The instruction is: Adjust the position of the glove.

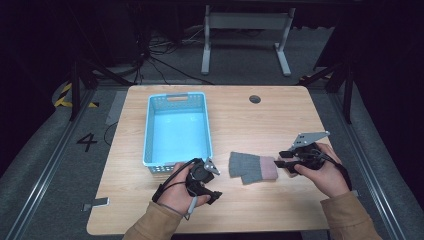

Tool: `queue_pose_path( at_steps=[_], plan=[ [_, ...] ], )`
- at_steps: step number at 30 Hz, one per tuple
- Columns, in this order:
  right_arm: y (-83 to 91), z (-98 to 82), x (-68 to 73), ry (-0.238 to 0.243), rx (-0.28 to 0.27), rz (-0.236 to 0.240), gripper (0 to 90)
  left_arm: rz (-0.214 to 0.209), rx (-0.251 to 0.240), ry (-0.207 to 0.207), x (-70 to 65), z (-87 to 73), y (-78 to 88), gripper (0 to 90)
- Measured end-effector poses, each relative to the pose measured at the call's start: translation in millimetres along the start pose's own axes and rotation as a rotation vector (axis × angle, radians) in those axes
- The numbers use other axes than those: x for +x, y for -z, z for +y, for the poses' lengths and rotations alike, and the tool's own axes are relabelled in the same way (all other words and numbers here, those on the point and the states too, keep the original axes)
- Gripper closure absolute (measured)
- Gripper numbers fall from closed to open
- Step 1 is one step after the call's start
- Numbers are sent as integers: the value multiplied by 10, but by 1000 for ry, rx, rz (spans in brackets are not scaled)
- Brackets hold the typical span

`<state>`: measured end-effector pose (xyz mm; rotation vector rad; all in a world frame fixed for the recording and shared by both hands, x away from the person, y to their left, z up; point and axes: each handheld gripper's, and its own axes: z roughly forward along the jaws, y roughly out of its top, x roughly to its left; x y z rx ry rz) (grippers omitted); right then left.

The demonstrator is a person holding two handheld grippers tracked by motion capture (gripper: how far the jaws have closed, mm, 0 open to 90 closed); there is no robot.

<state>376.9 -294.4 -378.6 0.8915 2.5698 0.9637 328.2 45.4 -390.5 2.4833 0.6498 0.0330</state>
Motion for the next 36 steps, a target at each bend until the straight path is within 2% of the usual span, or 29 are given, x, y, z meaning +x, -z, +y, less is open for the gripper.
queue_pose_path(
  at_steps=[7, 11, 15, 19, 20, 23, 25, 32, 36],
  plan=[
    [-160, 116, 83, 35, -10, 31, 552, -3, 4, 1, -2, -2, -14, 410],
    [-235, 160, 112, 33, -18, 44, 531, -14, 4, 0, -4, -3, -22, 409],
    [-392, 190, 148, 41, 1, 60, 513, -30, 6, -3, -2, -2, -28, 407],
    [-515, 187, 171, 51, 13, 63, 513, -29, 11, 0, 3, -4, -40, 406],
    [-613, 172, 191, 62, 17, 66, 514, -34, 15, 2, 3, -6, -50, 405],
    [-728, 159, 214, 83, 36, 60, 519, -34, 18, -1, -1, -6, -62, 404],
    [-789, 151, 219, 78, 44, 62, 521, -34, 18, -2, 0, -6, -65, 404],
    [-922, 105, 212, 89, 87, 56, 527, -39, 22, -4, 2, -8, -78, 402],
    [-959, 71, 207, 85, 74, 67, 601, -40, 21, -4, -1, -7, -78, 400]
  ],
)
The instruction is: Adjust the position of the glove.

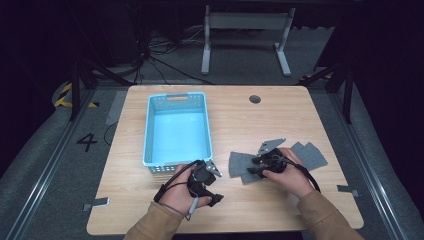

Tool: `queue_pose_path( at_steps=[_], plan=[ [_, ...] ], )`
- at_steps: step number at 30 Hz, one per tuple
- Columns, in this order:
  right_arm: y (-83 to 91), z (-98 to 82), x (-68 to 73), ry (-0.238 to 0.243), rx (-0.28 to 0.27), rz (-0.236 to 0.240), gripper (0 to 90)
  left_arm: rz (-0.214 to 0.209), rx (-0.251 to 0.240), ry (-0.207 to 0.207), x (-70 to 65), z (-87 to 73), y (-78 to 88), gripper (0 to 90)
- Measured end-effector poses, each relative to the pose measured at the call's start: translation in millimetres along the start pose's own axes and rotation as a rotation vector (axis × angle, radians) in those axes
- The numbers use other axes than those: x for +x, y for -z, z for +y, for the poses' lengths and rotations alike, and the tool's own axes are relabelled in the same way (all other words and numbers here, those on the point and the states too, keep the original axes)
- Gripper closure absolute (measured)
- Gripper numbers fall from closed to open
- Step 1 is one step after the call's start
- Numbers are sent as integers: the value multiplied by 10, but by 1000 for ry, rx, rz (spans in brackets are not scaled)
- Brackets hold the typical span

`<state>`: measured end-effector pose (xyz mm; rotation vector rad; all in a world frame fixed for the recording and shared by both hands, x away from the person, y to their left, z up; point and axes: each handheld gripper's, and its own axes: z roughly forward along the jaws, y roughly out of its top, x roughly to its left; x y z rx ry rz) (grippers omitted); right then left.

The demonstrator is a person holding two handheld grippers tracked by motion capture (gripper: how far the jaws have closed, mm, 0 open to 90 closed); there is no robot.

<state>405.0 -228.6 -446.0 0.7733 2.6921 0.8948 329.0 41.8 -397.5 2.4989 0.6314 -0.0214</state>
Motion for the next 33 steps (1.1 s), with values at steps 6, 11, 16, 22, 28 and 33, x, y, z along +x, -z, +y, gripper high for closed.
queue_pose_path(
  at_steps=[6, 11, 16, 22, 28, 33],
  plan=[
    [13, -14, -7, -16, -3, 7, 783, 1, 3, -1, -3, -1, -10, 398],
    [33, 0, 28, 14, -7, -18, 856, -2, -4, -1, 7, -4, -1, 398],
    [213, 46, 193, 17, -31, 12, 858, -2, -16, 2, 40, 24, 26, 398],
    [221, 41, 436, 21, 16, 47, 838, -8, -27, -2, 46, 52, 53, 398],
    [210, 29, 569, 24, 43, 53, 733, -13, -44, -3, 80, 89, 90, 397],
    [391, 4, 470, -28, -22, 35, 772, -14, -47, 0, 96, 110, 94, 396]
  ],
)
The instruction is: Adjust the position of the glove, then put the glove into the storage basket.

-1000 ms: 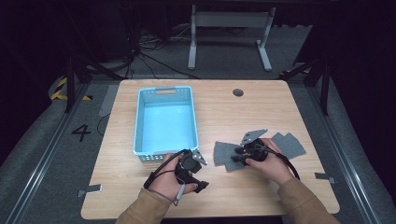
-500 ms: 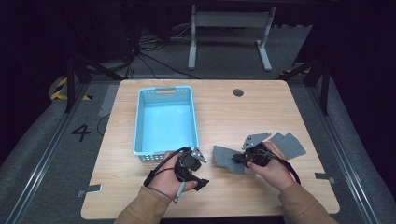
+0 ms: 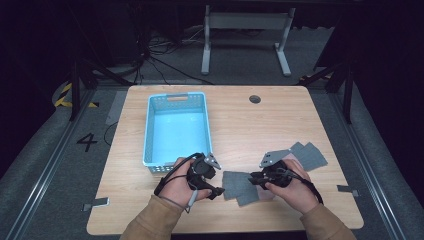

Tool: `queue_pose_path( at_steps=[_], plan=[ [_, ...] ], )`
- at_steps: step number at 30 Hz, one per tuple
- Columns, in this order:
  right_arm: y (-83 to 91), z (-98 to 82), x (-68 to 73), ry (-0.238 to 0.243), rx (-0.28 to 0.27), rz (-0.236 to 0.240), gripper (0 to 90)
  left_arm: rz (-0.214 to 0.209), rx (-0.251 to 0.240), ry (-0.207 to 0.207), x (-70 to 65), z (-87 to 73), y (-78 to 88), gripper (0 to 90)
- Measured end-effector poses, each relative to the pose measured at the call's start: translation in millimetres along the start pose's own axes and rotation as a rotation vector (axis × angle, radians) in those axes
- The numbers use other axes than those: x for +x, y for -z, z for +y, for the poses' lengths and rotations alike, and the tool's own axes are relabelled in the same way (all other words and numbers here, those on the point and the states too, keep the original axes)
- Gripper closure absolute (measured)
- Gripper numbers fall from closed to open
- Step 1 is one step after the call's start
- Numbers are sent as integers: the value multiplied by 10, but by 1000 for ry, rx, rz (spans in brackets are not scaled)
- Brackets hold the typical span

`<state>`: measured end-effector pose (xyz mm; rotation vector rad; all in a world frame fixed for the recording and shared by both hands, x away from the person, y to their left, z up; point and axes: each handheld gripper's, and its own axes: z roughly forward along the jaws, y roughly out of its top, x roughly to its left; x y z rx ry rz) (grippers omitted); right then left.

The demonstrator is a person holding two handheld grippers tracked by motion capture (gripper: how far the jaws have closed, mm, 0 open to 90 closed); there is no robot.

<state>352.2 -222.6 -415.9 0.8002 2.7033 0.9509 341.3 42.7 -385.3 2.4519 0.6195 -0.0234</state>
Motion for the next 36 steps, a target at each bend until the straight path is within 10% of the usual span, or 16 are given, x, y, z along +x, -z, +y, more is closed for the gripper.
queue_pose_path(
  at_steps=[16, 36],
  plan=[
    [413, -208, -513, -159, -38, -128, 900, -3, -4, 12, 13, -24, 13, 393],
    [318, -370, -857, -255, 3, -186, 900, 14, 1, 33, 35, -108, 38, 391]
  ],
)
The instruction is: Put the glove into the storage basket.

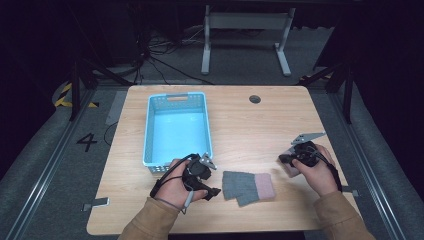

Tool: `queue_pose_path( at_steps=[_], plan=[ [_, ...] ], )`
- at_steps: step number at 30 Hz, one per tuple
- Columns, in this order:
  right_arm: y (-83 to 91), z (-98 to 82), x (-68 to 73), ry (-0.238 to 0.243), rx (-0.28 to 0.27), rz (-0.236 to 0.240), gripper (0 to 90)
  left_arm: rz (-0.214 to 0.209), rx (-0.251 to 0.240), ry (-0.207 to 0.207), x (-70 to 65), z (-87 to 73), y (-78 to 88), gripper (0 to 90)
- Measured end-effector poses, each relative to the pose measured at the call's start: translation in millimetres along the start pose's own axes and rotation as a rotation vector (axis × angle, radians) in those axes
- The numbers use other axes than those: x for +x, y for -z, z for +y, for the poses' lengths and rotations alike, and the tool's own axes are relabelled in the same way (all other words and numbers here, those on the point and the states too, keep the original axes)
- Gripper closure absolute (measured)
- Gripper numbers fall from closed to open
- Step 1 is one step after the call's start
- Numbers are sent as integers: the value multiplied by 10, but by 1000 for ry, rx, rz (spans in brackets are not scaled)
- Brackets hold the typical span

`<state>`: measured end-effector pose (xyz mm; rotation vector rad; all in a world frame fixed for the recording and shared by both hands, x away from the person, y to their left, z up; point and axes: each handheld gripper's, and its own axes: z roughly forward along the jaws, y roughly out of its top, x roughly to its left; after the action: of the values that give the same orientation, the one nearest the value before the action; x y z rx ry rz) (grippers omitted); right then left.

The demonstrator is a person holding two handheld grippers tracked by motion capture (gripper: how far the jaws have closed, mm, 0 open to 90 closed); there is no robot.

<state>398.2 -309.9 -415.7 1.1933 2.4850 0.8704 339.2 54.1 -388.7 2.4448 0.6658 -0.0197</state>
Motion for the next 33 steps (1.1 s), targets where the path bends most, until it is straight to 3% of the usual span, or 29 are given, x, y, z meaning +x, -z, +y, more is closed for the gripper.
queue_pose_path(
  at_steps=[5, 11, 19, 27, 33],
  plan=[
    [-41, 22, -74, -18, -6, -21, 900, 1, 1, 11, -2, -20, -2, 391],
    [-135, 167, -76, 7, -8, -28, 900, 14, 8, 35, -2, -101, 13, 391],
    [-305, 229, -121, 11, 35, -41, 900, 30, 5, 60, 7, -199, 61, 389],
    [-345, 197, -123, -12, 83, -46, 900, 24, 8, 48, -19, -176, 37, 389],
    [-262, 105, -115, -22, 116, -46, 900, 11, 14, 23, -30, -99, -20, 387]
  ],
)
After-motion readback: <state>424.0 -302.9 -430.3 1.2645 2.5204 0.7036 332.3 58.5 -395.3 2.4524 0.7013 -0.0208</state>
